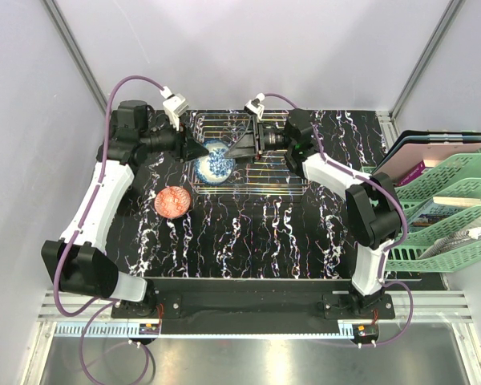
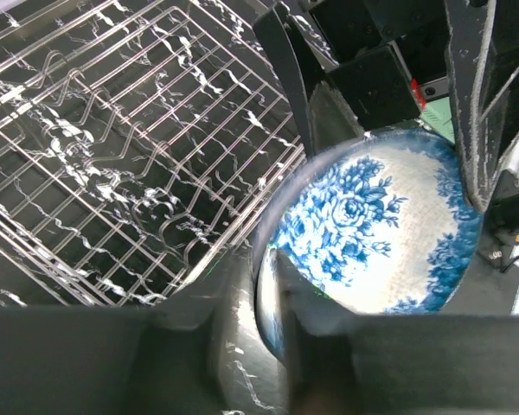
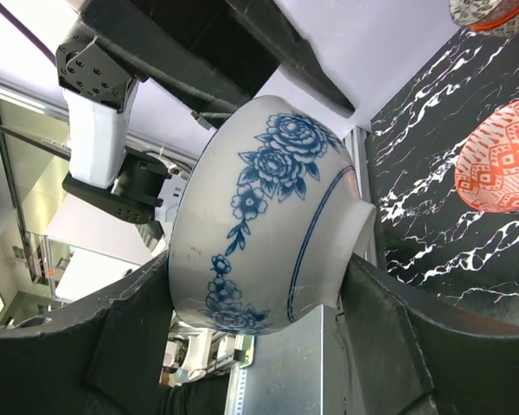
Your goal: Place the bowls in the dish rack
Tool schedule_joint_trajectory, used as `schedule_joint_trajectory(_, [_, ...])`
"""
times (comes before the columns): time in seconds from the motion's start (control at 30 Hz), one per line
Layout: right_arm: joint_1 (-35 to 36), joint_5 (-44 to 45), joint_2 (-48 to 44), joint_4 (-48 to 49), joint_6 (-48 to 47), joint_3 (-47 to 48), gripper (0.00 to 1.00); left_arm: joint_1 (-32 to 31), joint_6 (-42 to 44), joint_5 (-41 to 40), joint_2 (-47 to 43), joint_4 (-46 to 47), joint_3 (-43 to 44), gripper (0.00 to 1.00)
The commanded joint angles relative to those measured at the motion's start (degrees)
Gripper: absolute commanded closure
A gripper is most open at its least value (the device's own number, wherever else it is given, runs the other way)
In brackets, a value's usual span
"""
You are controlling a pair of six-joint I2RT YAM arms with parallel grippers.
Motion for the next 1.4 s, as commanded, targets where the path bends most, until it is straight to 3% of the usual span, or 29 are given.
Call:
schedule_joint_trajectory(0.0, [0.7,-1.1,-1.0,2.4,-0.9,0.0,1.0,-0.4,-0.6,-0.9,-0.9,4.7,1.5,0.45])
schedule_joint_trajectory(0.13, [0.6,-0.9,-1.5,-2.5,-5.0,-0.1,1.0,-0.3,-0.9,-2.6,-1.4,4.6,1.8,0.3])
schedule_joint_trajectory(0.27, [0.6,0.5,-2.7,-12.8,-13.0,1.3,1.0,1.1,-1.6,-4.3,-2.1,4.7,2.4,0.28])
schedule_joint_trajectory(0.4, [0.6,5.9,-3.9,-36.5,-32.4,6.2,1.0,4.5,-2.7,-6.8,-3.5,4.9,1.9,0.27])
schedule_joint_trajectory(0.57, [0.1,13.9,-4.0,-57.3,-49.4,16.2,1.0,11.3,-3.0,-7.4,-5.5,5.8,-2.5,0.27])
schedule_joint_trajectory(0.7, [0.0,27.4,-3.1,-73.3,-66.7,25.2,1.0,16.3,-1.6,-6.8,-8.0,5.6,-6.9,0.27])
schedule_joint_trajectory(0.87, [0.0,43.1,-1.7,-78.5,-81.9,32.3,1.0,20.0,-0.4,-4.9,-10.1,5.6,-12.2,0.27])
schedule_joint_trajectory(1.07, [0.0,56.0,2.2,-79.7,-95.7,36.0,1.0,24.3,0.9,-2.4,-11.4,6.6,-17.4,0.27])
schedule_joint_trajectory(1.37, [-0.1,62.6,10.6,-78.2,-105.4,43.8,1.0,28.3,2.2,1.1,-12.0,7.2,-20.0,0.28])
